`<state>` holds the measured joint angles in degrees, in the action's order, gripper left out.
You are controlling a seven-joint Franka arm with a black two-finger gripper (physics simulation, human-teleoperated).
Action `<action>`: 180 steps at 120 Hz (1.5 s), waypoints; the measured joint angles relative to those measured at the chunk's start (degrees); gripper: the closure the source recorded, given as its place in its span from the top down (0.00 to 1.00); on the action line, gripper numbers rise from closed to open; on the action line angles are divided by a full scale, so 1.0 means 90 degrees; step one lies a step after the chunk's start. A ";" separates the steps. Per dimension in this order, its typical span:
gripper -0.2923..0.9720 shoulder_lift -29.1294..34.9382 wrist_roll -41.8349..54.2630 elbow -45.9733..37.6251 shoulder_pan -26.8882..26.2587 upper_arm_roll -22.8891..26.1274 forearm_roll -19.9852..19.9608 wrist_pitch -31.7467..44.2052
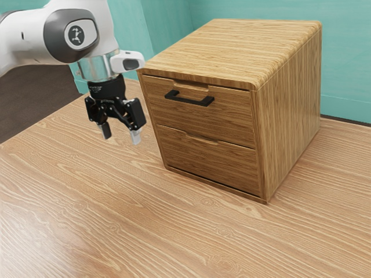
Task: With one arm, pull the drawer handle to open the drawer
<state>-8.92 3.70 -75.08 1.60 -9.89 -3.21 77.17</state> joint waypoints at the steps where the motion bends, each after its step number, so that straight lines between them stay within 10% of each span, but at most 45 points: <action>1: 0.77 0.0000 0.0003 0.0000 -0.0009 -0.0013 0.0000 -0.0002; 32: 0.77 0.0262 0.0255 0.0316 0.0022 0.0007 -0.0017 -0.0004; 45: 0.77 0.0767 0.1806 0.0794 0.0630 0.1849 -0.0088 0.0326; 58: 0.77 0.0744 0.3054 0.0802 -0.0345 0.2605 0.0125 0.0704; 83: 0.77 0.0803 0.4884 0.0514 -0.1651 0.2706 0.0261 0.0864; 113: 0.77 0.0180 0.6385 0.0574 0.0049 0.2742 0.0381 0.1815; 180: 0.77 0.0146 0.8128 0.0723 0.0241 0.2267 0.0534 0.2005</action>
<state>-7.61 76.86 -68.58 3.77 10.52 1.60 95.21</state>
